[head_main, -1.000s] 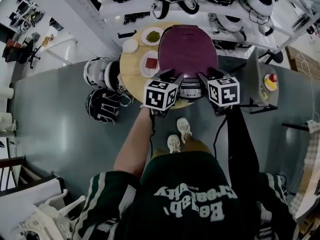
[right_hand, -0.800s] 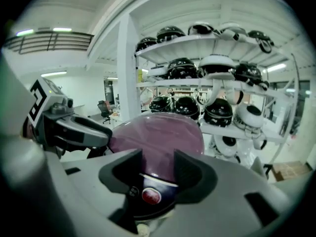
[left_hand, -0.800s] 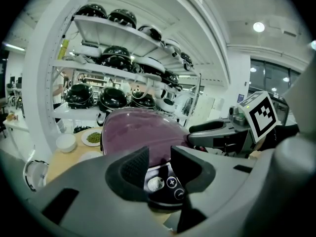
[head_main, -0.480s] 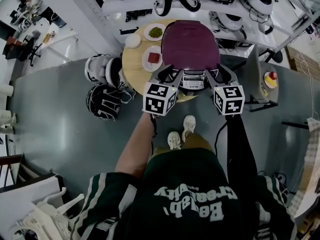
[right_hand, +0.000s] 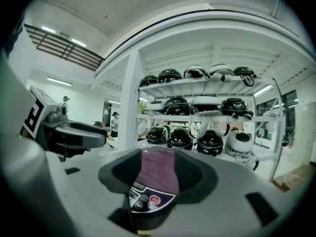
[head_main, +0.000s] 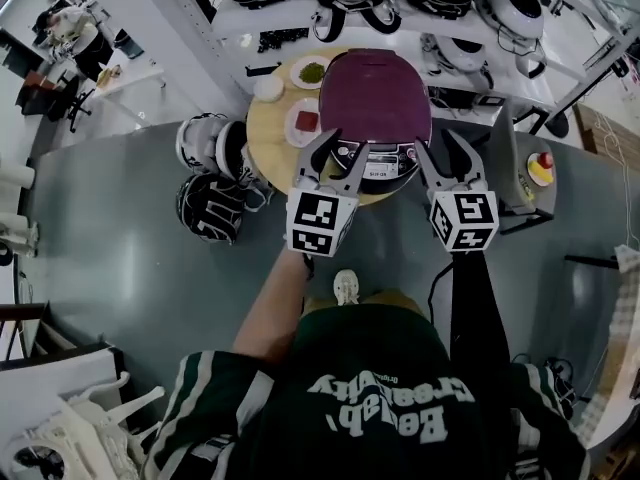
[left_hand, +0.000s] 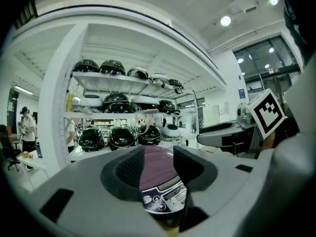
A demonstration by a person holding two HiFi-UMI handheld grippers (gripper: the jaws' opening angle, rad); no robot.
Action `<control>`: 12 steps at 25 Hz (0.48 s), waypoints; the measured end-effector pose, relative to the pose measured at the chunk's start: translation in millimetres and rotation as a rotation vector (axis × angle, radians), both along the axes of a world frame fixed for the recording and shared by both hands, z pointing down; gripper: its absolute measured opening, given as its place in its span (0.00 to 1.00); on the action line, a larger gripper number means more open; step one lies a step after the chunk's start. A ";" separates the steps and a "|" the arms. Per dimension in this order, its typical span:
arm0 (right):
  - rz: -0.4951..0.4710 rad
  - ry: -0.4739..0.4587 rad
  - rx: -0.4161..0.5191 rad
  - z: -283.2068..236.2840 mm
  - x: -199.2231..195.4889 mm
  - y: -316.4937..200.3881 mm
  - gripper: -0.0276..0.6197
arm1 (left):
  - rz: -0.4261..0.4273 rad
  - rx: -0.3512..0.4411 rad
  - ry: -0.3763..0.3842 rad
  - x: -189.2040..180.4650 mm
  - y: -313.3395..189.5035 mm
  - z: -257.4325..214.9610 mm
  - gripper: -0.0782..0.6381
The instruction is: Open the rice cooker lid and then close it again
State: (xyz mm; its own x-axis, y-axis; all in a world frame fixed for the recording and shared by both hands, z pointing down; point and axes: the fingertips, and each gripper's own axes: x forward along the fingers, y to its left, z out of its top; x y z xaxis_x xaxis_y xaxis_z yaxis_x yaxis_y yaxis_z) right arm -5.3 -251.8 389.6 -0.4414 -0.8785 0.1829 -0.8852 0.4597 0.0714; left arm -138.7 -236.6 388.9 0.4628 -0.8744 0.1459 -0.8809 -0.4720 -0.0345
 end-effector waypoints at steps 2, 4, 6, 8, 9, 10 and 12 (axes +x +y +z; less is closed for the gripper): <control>-0.016 -0.007 0.009 -3.7 6.2 3.5 0.37 | -0.023 0.004 0.000 4.5 5.3 -3.1 0.36; -0.035 -0.012 0.010 -5.0 12.9 8.2 0.37 | -0.049 0.002 0.000 9.6 12.6 -5.7 0.36; -0.055 -0.014 0.008 -5.7 21.3 14.0 0.38 | -0.063 -0.004 0.004 19.8 20.5 -8.4 0.36; -0.072 -0.020 0.009 -6.6 29.7 20.9 0.38 | -0.069 -0.005 0.003 31.4 29.2 -11.0 0.36; -0.079 -0.027 0.012 -7.5 33.4 24.4 0.38 | -0.071 -0.002 0.000 36.2 33.5 -12.7 0.36; -0.087 -0.033 0.016 -8.5 37.0 27.8 0.38 | -0.076 0.002 -0.006 39.8 37.6 -14.6 0.36; -0.102 -0.044 0.025 -9.7 44.1 34.5 0.39 | -0.094 0.012 -0.016 44.4 45.4 -17.8 0.36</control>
State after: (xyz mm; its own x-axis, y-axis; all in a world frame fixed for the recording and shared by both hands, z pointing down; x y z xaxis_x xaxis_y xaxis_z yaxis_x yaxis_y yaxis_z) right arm 38.9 -217.4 379.9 -0.5362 -0.8325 0.1397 -0.8363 0.5464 0.0462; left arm -94.2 -191.2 371.1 0.3762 -0.9156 0.1419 -0.9207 -0.3866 -0.0538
